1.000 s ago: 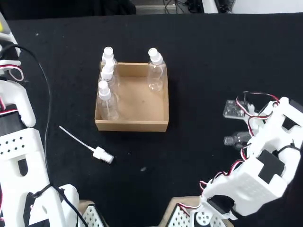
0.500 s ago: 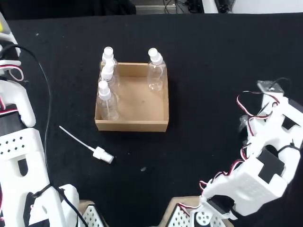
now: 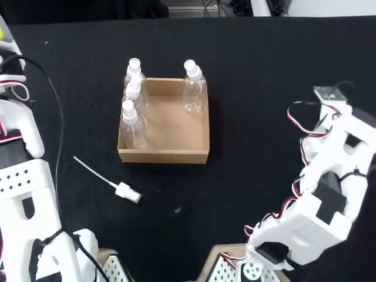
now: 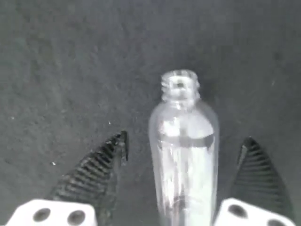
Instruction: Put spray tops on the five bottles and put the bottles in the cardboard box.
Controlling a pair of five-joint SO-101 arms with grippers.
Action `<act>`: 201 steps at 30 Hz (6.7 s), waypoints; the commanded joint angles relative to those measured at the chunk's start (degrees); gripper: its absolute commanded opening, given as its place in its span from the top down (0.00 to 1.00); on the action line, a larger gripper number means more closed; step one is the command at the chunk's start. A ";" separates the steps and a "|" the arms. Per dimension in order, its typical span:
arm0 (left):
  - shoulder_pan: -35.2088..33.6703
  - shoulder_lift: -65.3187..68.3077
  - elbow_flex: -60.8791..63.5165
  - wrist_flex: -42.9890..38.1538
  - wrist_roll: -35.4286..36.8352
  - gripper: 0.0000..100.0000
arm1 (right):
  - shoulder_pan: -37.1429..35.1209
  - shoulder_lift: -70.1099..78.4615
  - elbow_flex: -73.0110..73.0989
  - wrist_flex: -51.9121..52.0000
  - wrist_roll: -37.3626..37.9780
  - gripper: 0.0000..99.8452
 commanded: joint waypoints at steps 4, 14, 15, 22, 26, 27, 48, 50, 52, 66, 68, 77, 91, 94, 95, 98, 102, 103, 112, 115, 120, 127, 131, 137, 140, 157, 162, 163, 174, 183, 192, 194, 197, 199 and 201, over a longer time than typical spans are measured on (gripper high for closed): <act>-0.22 -0.79 -0.66 -1.14 0.26 0.97 | 1.67 3.47 -3.47 0.44 10.11 0.70; -0.04 -0.70 -0.66 -1.14 0.26 0.97 | 4.92 10.51 -6.64 -0.70 14.33 0.70; -0.04 -0.70 -0.66 -1.14 0.26 0.97 | 4.92 10.86 -6.64 -0.70 16.62 0.70; 0.04 -0.70 -0.66 -1.14 0.26 0.97 | 4.84 10.95 -6.81 -0.44 22.33 0.90; 0.04 -0.70 -0.66 -1.14 0.26 0.97 | 4.57 7.87 -7.08 -0.35 19.78 0.98; 0.04 -0.62 -0.66 -1.14 0.26 0.97 | 4.31 6.20 -7.16 -0.35 18.81 0.99; 4.09 -2.11 12.53 21.27 -1.14 0.97 | -20.48 -38.02 -1.45 5.27 -18.73 0.99; 2.24 -2.99 13.05 31.47 -5.01 0.97 | -23.12 -39.60 -1.45 5.10 -20.66 0.99; 0.84 -4.22 14.29 40.09 -10.46 0.97 | -26.29 -39.96 -1.80 5.01 -21.54 0.99; -5.41 -35.08 32.92 62.51 -31.12 0.86 | -36.31 -42.95 5.05 0.00 -34.11 0.99; -5.41 -35.25 33.45 64.35 -30.33 0.83 | -36.31 -45.23 9.45 -3.34 -34.99 0.99; -5.32 -16.18 21.76 75.25 -30.86 0.83 | -36.40 -59.30 22.29 -10.20 -36.84 0.99; -5.23 -5.19 14.29 78.15 -39.12 0.82 | -43.25 -60.26 31.52 -16.62 -37.36 0.99; -5.23 -4.75 15.25 77.63 -39.74 0.82 | -44.22 -60.26 32.13 -16.88 -37.36 0.99; -5.23 -4.13 14.99 78.15 -39.91 0.82 | -44.13 -60.26 32.57 -17.67 -37.36 0.99; -3.82 -1.23 14.11 78.42 -39.82 0.82 | -44.04 -60.26 34.33 -20.31 -37.36 0.99; 0.31 5.19 12.79 78.51 -39.74 0.82 | -44.22 -60.26 36.44 -22.68 -37.45 0.99; 1.19 6.86 12.44 78.51 -39.91 0.82 | -44.22 -60.26 36.53 -22.59 -37.45 0.99; 2.51 12.75 8.92 77.98 -47.03 0.83 | -44.13 -60.26 36.53 -22.77 -37.45 0.99; 2.51 14.15 8.66 76.13 -46.86 0.83 | -44.13 -60.26 36.53 -22.77 -37.45 0.99; 2.24 22.33 8.04 71.38 -39.38 0.83 | -44.13 -60.26 36.53 -22.77 -37.36 0.99; -2.51 28.48 6.55 71.38 -42.02 0.83 | -44.13 -60.26 36.62 -22.33 -37.36 0.99; -8.66 27.69 8.66 71.47 -49.41 0.83 | -44.13 -60.26 36.62 -22.33 -37.36 0.99; -14.90 22.86 9.98 82.20 -61.89 0.83 | -44.13 -60.18 36.62 -22.42 -37.19 0.99; -14.73 20.13 10.07 88.70 -66.99 0.83 | -44.04 -60.18 36.62 -22.42 -37.19 0.99; 14.64 -2.02 10.51 108.04 -69.45 0.83 | -34.37 -59.91 34.24 -22.24 -37.36 0.99; 25.45 -0.26 14.99 102.15 -69.45 0.82 | -34.37 -59.91 34.59 -22.24 -37.36 0.99; 27.03 0.00 15.78 100.66 -69.36 0.82 | -34.37 -59.91 34.59 -22.24 -37.36 0.99; 34.15 0.44 24.84 83.43 -63.30 0.82 | -34.37 -59.91 34.59 -22.24 -37.36 0.99; 33.98 5.63 26.42 76.31 -63.30 0.82 | -34.37 -59.91 34.59 -22.24 -37.36 0.99; 34.33 18.46 21.85 75.87 -63.65 0.82 | -34.37 -59.91 34.59 -22.24 -37.36 0.99; 34.33 18.29 21.76 75.87 -63.65 0.83 | -34.46 -59.91 34.59 -22.24 -37.36 0.99; 34.42 18.29 22.02 75.87 -63.65 0.83 | -34.37 -59.91 34.59 -22.24 -37.36 0.99; 34.42 18.73 22.29 76.22 -63.30 0.83 | -34.37 -59.91 34.59 -22.24 -37.36 0.99; 34.42 18.46 23.08 75.96 -63.03 0.83 | -34.37 -59.91 34.59 -22.24 -37.36 0.99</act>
